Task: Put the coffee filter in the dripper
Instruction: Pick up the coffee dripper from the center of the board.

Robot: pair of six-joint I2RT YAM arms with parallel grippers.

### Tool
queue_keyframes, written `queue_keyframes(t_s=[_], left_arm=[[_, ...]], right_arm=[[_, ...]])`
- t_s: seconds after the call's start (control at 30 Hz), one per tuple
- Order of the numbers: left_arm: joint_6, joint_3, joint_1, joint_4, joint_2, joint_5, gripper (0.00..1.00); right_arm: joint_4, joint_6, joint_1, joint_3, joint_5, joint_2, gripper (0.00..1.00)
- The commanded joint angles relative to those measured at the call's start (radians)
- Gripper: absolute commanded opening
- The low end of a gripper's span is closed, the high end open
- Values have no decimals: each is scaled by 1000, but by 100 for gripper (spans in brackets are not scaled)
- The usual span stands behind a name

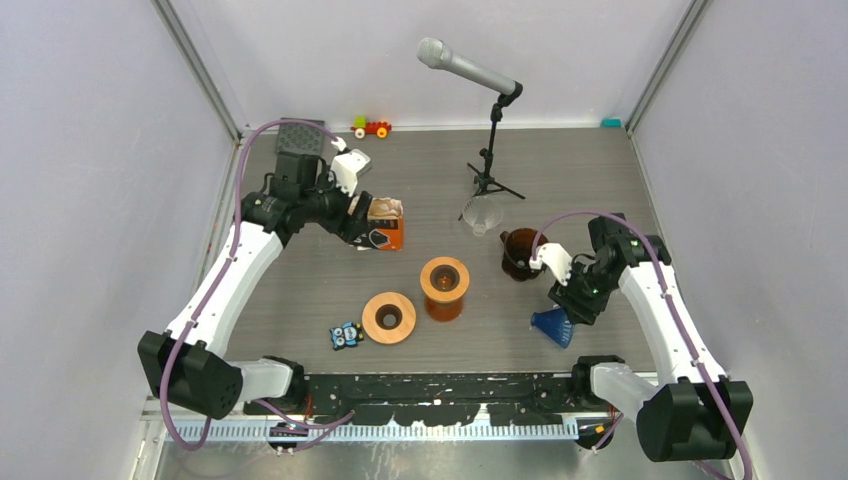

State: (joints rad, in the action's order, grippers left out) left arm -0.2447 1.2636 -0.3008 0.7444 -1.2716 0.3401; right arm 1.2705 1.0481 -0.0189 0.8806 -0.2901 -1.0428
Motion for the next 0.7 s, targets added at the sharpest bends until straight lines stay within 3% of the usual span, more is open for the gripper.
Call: queue_keyframes(t_s=[0.0, 0.33, 0.67], left_arm=[[-14, 6, 0, -47, 0, 0, 68], [-9, 22, 0, -43, -38, -20, 68], [-15, 32, 0, -38, -67, -33, 68]], right_arm=[[-95, 58, 7, -43, 11, 4, 53], [-245, 81, 7, -90, 14, -12, 53], [-240, 118, 7, -114, -66, -40, 54]])
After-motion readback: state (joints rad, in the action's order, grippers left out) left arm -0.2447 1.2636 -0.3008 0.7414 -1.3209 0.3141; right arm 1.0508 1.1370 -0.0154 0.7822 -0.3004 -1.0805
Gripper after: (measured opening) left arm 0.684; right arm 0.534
